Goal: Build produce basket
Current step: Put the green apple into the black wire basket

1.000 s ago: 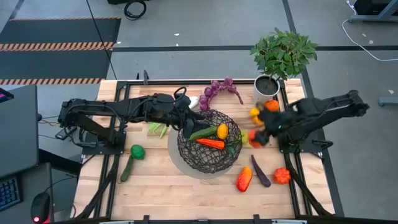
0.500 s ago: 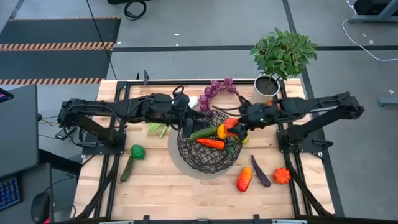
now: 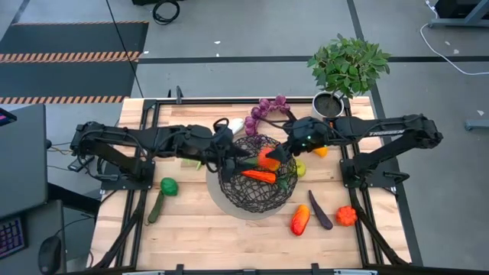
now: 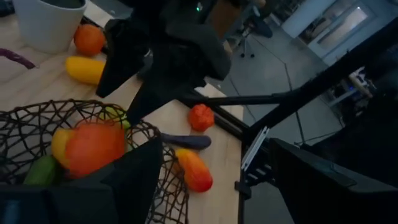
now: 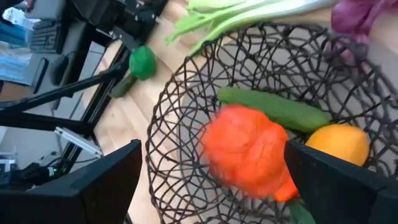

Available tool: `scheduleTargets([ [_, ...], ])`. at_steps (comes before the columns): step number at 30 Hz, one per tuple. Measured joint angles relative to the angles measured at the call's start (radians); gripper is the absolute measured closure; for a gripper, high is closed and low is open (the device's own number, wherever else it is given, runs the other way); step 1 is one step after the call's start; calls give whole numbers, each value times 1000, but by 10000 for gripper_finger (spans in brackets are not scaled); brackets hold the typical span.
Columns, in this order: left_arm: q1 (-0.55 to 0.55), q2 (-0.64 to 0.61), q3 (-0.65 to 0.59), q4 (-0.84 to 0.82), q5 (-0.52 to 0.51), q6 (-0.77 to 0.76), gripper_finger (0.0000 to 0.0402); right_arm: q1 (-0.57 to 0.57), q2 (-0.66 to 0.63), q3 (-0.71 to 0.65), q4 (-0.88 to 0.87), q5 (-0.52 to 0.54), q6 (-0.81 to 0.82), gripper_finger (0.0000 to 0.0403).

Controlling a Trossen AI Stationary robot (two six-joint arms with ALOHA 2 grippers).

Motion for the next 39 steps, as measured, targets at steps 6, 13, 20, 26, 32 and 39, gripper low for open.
scheduleTargets([
  [6, -19, 0, 0, -13, 0, 7, 104, -6, 12, 0, -43, -28, 4, 4],
  [13, -26, 0, 0, -16, 1, 12, 104, -76, -65, 2, -325, -18, -137, 4],
  [20, -26, 0, 0, -20, 0, -1, 104, -89, -118, 2, -632, -36, -371, 3],
  [26, -26, 0, 0, -20, -5, -16, 104, -89, -131, 1, -626, -25, -548, 3],
  [32, -26, 0, 0, -19, -78, -33, 104, -63, -126, -23, -615, -28, -780, 3],
  [39, -26, 0, 0, -20, -177, -74, 104, -24, -126, -138, -482, -38, -932, 3],
])
